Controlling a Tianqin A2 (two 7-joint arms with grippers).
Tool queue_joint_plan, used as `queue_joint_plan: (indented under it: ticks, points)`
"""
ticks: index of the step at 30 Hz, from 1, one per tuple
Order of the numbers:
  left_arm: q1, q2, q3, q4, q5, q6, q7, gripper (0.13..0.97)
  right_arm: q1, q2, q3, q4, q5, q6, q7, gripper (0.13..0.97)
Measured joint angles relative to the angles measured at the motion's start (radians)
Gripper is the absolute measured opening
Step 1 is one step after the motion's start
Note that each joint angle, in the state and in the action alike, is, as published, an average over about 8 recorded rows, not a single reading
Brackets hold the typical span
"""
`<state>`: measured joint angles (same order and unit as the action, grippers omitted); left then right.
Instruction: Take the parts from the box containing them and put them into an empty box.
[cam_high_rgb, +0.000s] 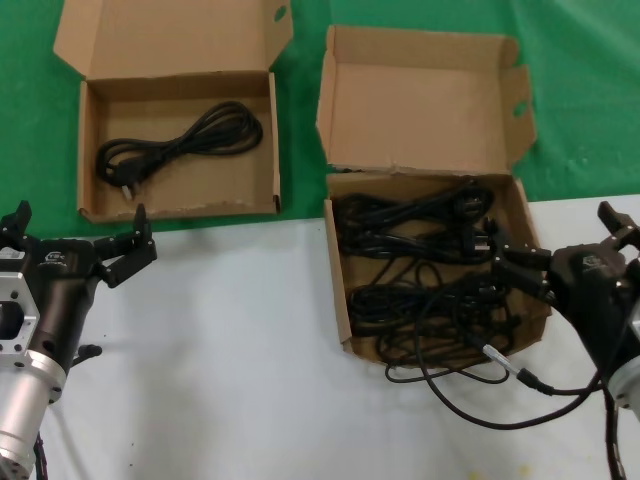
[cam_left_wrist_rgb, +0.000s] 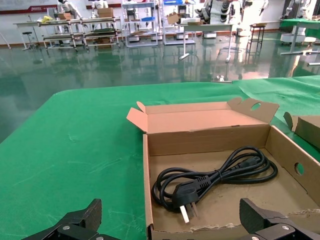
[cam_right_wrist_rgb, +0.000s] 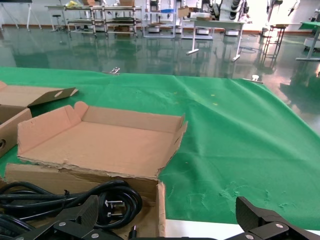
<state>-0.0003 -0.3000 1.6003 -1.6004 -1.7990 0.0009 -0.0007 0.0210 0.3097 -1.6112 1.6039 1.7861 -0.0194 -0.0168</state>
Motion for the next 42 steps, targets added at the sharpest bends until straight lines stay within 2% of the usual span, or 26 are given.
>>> queue_joint_plan:
  ticks: [42]
  points:
    - [0.000,0.000,0.000,0.000,0.000,0.000,0.000,0.966,0.000,0.000,0.000,0.000,0.000,0.000,0.000,0.966]
